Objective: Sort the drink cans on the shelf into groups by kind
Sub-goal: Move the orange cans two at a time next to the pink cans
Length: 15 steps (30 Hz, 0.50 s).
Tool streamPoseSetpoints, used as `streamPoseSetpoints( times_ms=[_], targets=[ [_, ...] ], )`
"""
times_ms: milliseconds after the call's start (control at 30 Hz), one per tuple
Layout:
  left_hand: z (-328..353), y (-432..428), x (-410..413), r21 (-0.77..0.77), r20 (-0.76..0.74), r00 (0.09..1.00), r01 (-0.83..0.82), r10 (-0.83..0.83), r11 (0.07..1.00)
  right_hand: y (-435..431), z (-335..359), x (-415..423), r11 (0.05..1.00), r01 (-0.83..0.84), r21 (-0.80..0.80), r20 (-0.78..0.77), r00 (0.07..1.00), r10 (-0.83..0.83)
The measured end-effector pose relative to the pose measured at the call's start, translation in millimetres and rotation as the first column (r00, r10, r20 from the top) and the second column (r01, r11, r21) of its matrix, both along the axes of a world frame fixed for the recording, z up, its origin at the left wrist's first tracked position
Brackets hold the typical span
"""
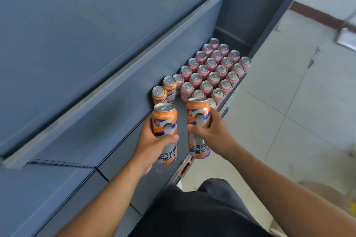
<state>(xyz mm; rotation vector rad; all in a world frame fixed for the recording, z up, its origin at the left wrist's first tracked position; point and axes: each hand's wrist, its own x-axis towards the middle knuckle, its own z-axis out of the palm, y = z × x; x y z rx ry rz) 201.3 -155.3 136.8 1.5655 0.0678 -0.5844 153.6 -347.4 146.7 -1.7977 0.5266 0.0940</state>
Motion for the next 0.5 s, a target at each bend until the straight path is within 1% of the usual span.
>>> streamPoseSetpoints(
  times_ms=[100,167,333,500],
  targets=[
    [-9.6,-4.9,16.2,0.005,-0.018,1.000,-0.025,0.025,1.000,-8.7,-8.9,25.9,0.992,-0.092,-0.086,-0.040,0.995,0.089],
    [-17.5,-8.3,25.9,0.015,-0.025,0.999,-0.044,0.045,0.999,-13.8,-14.0,42.5,0.982,-0.163,-0.100,-0.052,0.986,0.158],
    [-33.7,-26.8,47.2,0.072,-0.017,0.996,-0.089,0.091,0.993,-32.6,-31.9,86.5,0.963,-0.268,-0.034,-0.099,0.960,0.264],
    [-52.5,-52.1,63.1,0.149,0.009,0.977,-0.213,0.214,0.966,-57.0,-44.2,135.6,0.916,-0.400,0.040,-0.120,0.908,0.402]
  ],
)
